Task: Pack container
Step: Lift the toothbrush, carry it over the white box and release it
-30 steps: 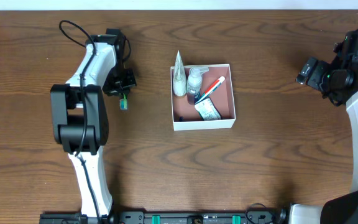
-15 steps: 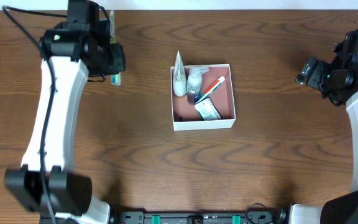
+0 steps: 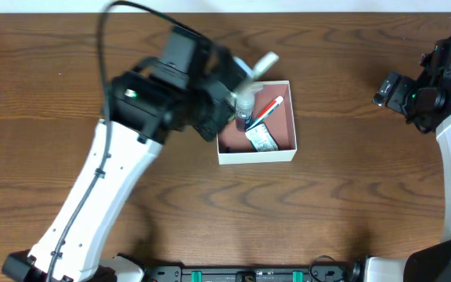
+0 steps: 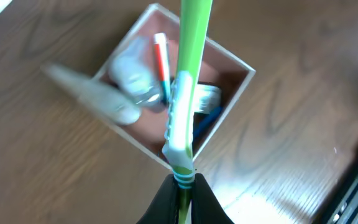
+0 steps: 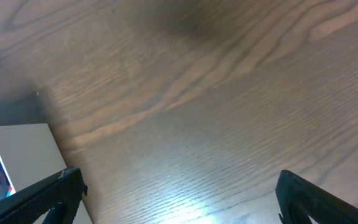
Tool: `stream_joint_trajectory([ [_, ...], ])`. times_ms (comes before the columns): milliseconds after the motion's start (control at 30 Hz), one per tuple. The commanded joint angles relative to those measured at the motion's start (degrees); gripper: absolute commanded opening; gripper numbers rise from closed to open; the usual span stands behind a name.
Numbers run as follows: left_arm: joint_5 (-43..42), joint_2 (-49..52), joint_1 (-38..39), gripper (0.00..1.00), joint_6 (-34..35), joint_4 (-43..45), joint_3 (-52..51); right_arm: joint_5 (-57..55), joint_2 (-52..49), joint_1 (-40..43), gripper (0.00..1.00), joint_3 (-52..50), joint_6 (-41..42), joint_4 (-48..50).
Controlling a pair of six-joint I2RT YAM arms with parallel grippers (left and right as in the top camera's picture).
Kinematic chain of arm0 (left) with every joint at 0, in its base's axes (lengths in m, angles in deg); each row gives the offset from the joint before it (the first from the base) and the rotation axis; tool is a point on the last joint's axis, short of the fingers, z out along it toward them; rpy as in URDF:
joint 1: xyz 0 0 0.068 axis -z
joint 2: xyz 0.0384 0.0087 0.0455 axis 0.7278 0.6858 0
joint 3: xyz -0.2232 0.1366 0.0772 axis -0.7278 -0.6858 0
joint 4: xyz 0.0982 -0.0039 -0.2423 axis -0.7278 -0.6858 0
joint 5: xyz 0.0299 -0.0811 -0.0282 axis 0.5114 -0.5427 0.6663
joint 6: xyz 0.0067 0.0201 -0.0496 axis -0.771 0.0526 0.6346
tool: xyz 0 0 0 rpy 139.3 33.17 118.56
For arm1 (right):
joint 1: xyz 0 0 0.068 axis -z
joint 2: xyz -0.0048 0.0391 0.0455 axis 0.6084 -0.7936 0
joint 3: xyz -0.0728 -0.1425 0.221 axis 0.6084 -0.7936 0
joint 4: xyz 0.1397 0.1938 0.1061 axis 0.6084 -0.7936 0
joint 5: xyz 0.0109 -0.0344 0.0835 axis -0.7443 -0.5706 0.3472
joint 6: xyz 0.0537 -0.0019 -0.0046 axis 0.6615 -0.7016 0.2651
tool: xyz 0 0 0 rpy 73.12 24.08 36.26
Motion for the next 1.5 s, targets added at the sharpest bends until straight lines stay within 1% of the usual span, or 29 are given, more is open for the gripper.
stream_joint_trajectory([
  [0,1.2,2.2,2.8,0.06,-6.8,-0.1,-1.2,-0.6,-0.2,0.2,0.99,-0.1,0.2,0.0],
  [167,1.7,5.9,5.8,0.06,-10.6,-0.1,-1.9,-0.6,-0.2,0.2,0.99,0.0,0.2,0.0],
  [400,7.8,12.9,7.2,0.06,-19.8,0.4,-2.0,-0.6,-0.2,0.2,0.99,-0.1,0.2,0.0],
  [633,13.8,18.1,7.2,0.06,-23.0,2.1,-2.0,-0.6,-0.2,0.2,0.99,-0.1,0.2,0.0],
  [933,14.2,20.5,7.1,0.06,-23.4,2.7,-2.0,-0.6,-0.2,0.2,0.99,-0.1,0.2,0.0],
  [967,14.3,20.5,7.1,0.09,-23.4,2.8,-2.0,-0.6,-0.2,0.2,0.99,-0.1,0.2,0.0],
  [1000,14.3,20.5,7.1,0.23,-23.4,2.7,-2.0,-0.6,-0.2,0.2,0.99,-0.1,0.2,0.0],
  [1033,14.3,20.5,7.1,0.43,-23.4,2.7,-2.0,-0.6,-0.2,0.2,0.99,-0.1,0.2,0.0],
  [1067,14.3,20.5,7.1,0.58,-23.4,2.7,-2.0,-0.6,-0.2,0.2,0.99,-0.1,0.2,0.0],
  [1133,14.2,20.5,7.1,0.71,-23.4,2.7,-2.0,-0.6,-0.2,0.2,0.99,-0.1,0.2,0.0],
  [1167,14.2,20.5,7.1,0.83,-23.4,2.7,-2.0,-0.6,-0.2,0.2,0.99,-0.1,0.2,0.0],
  [1200,14.3,20.5,7.1,0.90,-23.4,2.7,-2.0,-0.6,-0.2,0.2,0.99,-0.1,0.2,0.0],
  [1233,14.3,20.5,7.1,0.95,-23.4,2.8,-2.0,-0.6,-0.2,0.2,0.99,-0.1,0.2,0.0],
  [1267,14.3,20.5,7.1,0.98,-23.4,2.8,-2.0,-0.6,-0.2,0.2,0.99,-0.1,0.2,0.0],
  [1467,14.2,18.3,7.3,0.98,-23.1,2.2,-2.0,-0.6,-0.2,0.2,0.99,-0.1,0.2,0.0],
])
